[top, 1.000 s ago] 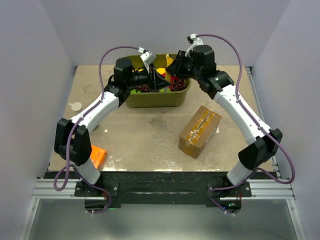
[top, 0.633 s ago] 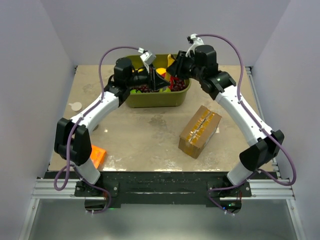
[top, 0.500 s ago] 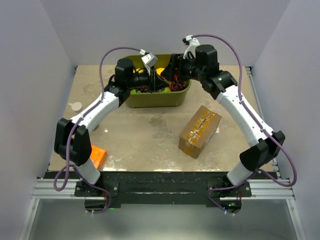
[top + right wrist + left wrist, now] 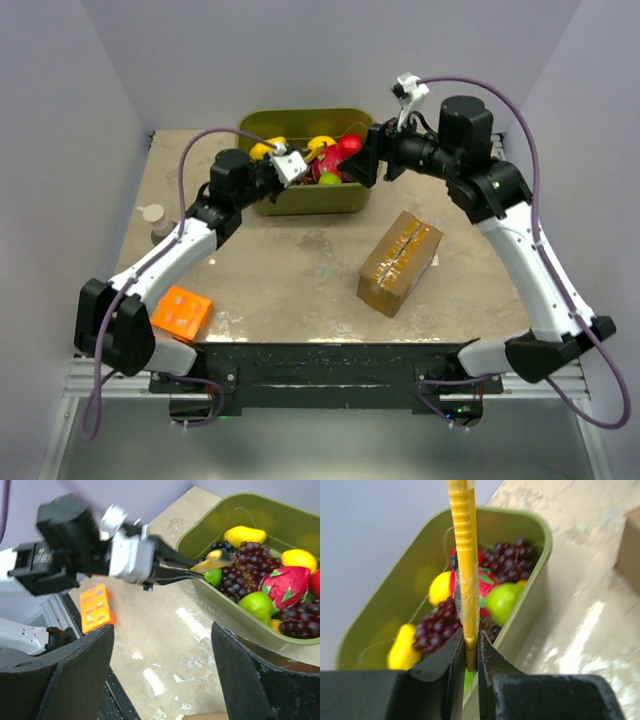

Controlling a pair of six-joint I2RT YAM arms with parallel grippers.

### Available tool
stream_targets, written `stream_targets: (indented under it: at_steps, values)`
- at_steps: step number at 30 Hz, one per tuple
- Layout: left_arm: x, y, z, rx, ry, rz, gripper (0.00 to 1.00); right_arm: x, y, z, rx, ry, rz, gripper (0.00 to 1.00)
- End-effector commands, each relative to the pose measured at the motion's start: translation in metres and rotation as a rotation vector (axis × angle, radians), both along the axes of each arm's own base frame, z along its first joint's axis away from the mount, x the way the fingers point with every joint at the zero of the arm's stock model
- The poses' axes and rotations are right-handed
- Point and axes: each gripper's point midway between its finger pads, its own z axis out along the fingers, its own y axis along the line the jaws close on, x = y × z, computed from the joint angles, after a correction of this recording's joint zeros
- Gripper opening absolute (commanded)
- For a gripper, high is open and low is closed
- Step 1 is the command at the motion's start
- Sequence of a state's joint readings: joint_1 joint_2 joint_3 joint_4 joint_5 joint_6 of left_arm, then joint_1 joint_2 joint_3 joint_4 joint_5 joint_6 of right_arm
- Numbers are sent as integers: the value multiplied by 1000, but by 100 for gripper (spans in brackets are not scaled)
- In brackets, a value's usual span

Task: Unpack the express box

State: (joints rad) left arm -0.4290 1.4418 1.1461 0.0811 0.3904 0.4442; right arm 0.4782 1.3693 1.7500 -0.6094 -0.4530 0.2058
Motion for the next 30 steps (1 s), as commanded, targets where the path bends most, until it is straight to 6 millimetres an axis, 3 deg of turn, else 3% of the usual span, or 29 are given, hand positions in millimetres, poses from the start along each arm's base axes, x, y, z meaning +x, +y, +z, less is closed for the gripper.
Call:
stream_targets:
  at_steps: [1, 2, 4, 6, 7, 16, 21, 30]
  values:
    - [-7, 32, 45, 185, -458, 70, 0, 38, 16, -33, 74, 230, 11, 78]
    - [-10, 37, 32, 247, -501, 72, 0, 46, 13, -35, 98, 259, 12, 77]
    - [-16, 45, 49, 268, -606, 107, 0, 59, 20, -38, 150, 335, 52, 76]
    - [-19, 50, 49, 327, -680, 125, 0, 67, 19, -29, 200, 368, 108, 77]
    - [-22, 49, 60, 330, -736, 132, 0, 75, 23, -39, 219, 428, 116, 77]
    - [-30, 35, 72, 510, -963, 98, 0, 44, 43, -45, 360, 695, 434, 72]
    - [-22, 28, 61, 559, -983, 73, 0, 39, 44, -50, 384, 758, 472, 69]
    - [-9, 22, 71, 562, -1021, 118, 0, 36, 45, -62, 365, 785, 455, 58]
